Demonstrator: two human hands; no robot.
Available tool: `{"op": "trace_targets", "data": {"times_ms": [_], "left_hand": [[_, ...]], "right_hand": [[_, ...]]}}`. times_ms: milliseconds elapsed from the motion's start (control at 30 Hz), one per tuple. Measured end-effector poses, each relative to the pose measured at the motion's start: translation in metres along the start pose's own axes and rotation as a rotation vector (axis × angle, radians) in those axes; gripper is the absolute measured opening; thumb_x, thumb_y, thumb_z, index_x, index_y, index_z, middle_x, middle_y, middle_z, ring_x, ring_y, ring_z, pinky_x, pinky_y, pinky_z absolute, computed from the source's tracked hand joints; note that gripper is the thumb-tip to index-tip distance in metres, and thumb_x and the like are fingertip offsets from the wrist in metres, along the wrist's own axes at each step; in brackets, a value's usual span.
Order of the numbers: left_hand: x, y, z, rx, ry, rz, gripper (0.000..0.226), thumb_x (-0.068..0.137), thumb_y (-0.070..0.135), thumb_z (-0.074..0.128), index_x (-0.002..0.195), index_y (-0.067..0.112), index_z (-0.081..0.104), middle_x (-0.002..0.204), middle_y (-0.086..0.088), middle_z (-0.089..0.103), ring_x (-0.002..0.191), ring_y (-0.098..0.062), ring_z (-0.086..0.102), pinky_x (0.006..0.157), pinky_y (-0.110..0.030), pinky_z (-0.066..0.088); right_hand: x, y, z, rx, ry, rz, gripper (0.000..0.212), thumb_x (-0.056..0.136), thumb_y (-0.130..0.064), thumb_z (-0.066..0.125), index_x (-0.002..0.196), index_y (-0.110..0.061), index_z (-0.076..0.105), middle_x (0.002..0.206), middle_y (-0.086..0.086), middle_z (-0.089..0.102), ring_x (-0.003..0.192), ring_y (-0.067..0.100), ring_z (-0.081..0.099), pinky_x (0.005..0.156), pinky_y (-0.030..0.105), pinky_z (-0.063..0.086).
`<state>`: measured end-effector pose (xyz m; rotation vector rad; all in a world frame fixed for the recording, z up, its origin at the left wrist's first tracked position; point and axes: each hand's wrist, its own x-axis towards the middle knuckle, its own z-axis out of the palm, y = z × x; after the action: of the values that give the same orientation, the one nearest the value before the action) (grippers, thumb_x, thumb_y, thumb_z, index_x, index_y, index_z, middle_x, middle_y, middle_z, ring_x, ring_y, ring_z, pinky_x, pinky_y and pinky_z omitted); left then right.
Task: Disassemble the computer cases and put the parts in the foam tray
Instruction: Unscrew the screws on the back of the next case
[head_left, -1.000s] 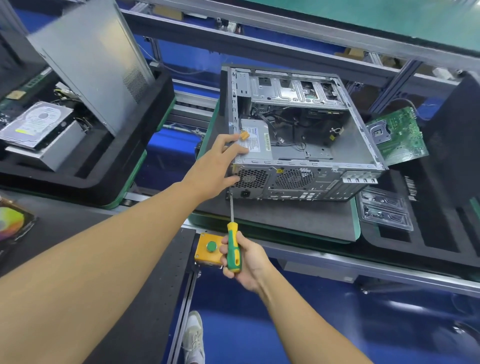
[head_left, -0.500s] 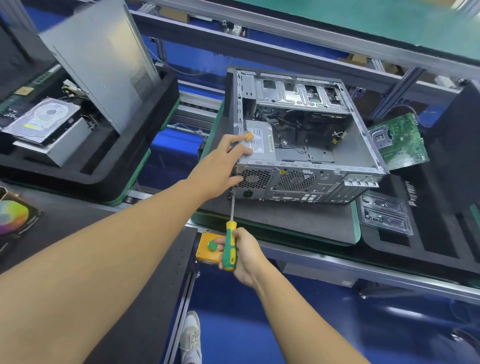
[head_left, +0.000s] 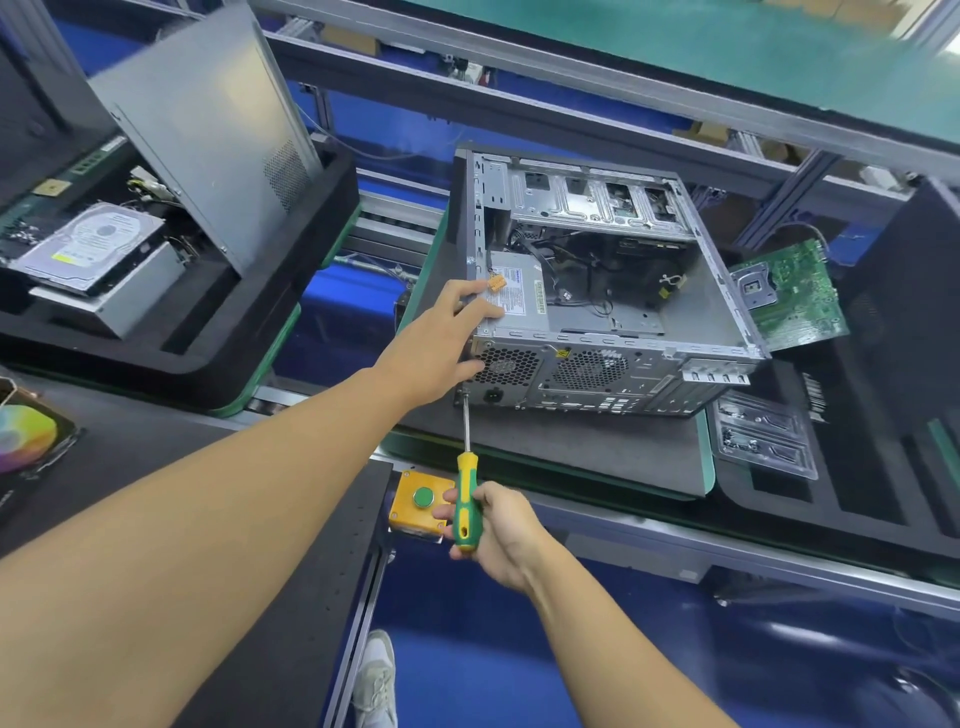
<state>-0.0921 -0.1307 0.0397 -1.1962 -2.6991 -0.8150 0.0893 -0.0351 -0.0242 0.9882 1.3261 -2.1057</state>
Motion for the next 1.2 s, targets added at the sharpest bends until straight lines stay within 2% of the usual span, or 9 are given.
{"op": "trace_targets", "data": {"times_ms": [133, 267, 500, 600, 667, 833, 1000, 1100, 1200], "left_hand": [[-0.001, 0.001, 0.0, 0.005, 0.006, 0.0, 0.063, 0.081, 0.022, 0.08, 0.131, 0.028, 0.044, 0.15, 0.007, 0.019, 0.113, -0.025, 0.058, 0.076, -0.04, 0.057], [-0.001, 0.001, 0.001, -0.001, 0.013, -0.015, 0.064, 0.08, 0.019, 0.081, 0.131, 0.029, 0.042, 0.15, 0.009, 0.018, 0.107, -0.025, 0.06, 0.074, -0.042, 0.058], [-0.001, 0.004, 0.002, -0.008, 0.002, -0.029, 0.062, 0.081, 0.017, 0.079, 0.13, 0.029, 0.043, 0.151, 0.01, 0.016, 0.105, -0.024, 0.061, 0.073, -0.043, 0.059], [-0.001, 0.007, 0.0, -0.006, -0.002, -0.038, 0.062, 0.082, 0.016, 0.079, 0.131, 0.027, 0.043, 0.152, 0.012, 0.016, 0.084, -0.017, 0.061, 0.07, -0.038, 0.057], [-0.002, 0.009, -0.002, 0.004, -0.008, -0.049, 0.062, 0.083, 0.016, 0.078, 0.133, 0.027, 0.043, 0.153, 0.01, 0.016, 0.068, -0.009, 0.052, 0.067, -0.035, 0.054], [-0.002, 0.009, -0.001, 0.01, -0.028, -0.065, 0.063, 0.084, 0.019, 0.077, 0.135, 0.028, 0.041, 0.156, 0.009, 0.016, 0.057, -0.001, 0.043, 0.063, -0.027, 0.043], [-0.005, 0.006, 0.0, -0.059, -0.041, -0.05, 0.071, 0.084, 0.021, 0.074, 0.141, 0.034, 0.034, 0.158, 0.015, 0.01, 0.079, -0.009, 0.058, 0.063, -0.021, 0.04], [-0.012, 0.006, 0.001, -0.212, 0.016, -0.06, 0.093, 0.083, 0.017, 0.07, 0.153, 0.043, 0.013, 0.162, 0.022, -0.001, 0.133, -0.017, 0.044, 0.09, -0.03, 0.046], [-0.032, 0.0, 0.013, -0.209, 0.225, -0.279, 0.081, 0.082, 0.013, 0.065, 0.15, 0.029, 0.024, 0.158, 0.012, 0.013, 0.139, -0.017, 0.035, 0.102, -0.031, 0.037]], "right_hand": [[-0.003, 0.005, -0.01, -0.114, 0.015, -0.143, 0.009, 0.103, -0.013, 0.052, 0.11, -0.009, 0.05, 0.095, 0.011, 0.063, 0.072, 0.02, 0.06, 0.056, 0.031, 0.049], [-0.007, -0.003, -0.008, -0.167, 0.036, -0.096, 0.037, 0.096, -0.018, 0.067, 0.12, -0.014, 0.038, 0.095, 0.006, 0.055, 0.059, 0.012, 0.055, 0.044, 0.023, 0.039], [-0.009, -0.007, -0.001, -0.013, -0.059, 0.006, 0.03, 0.106, -0.022, 0.03, 0.114, -0.005, 0.054, 0.094, 0.013, 0.062, 0.071, 0.02, 0.049, 0.057, 0.032, 0.039], [-0.009, -0.005, -0.001, -0.049, -0.03, -0.076, 0.012, 0.103, -0.011, 0.051, 0.112, -0.005, 0.047, 0.096, 0.016, 0.065, 0.072, 0.021, 0.061, 0.056, 0.031, 0.049], [-0.009, -0.006, 0.001, -0.072, 0.006, -0.067, 0.026, 0.096, -0.008, 0.063, 0.11, -0.008, 0.041, 0.098, 0.016, 0.065, 0.069, 0.021, 0.067, 0.053, 0.028, 0.052], [-0.009, -0.01, 0.007, -0.042, 0.014, -0.028, 0.023, 0.099, -0.023, 0.059, 0.112, -0.013, 0.043, 0.088, 0.009, 0.055, 0.056, 0.017, 0.053, 0.048, 0.028, 0.042], [-0.009, -0.005, 0.007, 0.009, -0.039, -0.021, 0.034, 0.104, -0.018, 0.031, 0.122, 0.0, 0.054, 0.094, 0.016, 0.062, 0.072, 0.023, 0.053, 0.06, 0.034, 0.048], [-0.01, -0.003, 0.008, -0.072, -0.057, -0.101, 0.015, 0.104, -0.016, 0.047, 0.115, -0.007, 0.053, 0.097, 0.012, 0.067, 0.079, 0.025, 0.064, 0.063, 0.037, 0.055], [-0.011, -0.004, 0.009, -0.099, -0.053, -0.099, 0.026, 0.099, -0.021, 0.062, 0.114, -0.012, 0.044, 0.095, 0.008, 0.065, 0.066, 0.019, 0.064, 0.055, 0.033, 0.056]]}}
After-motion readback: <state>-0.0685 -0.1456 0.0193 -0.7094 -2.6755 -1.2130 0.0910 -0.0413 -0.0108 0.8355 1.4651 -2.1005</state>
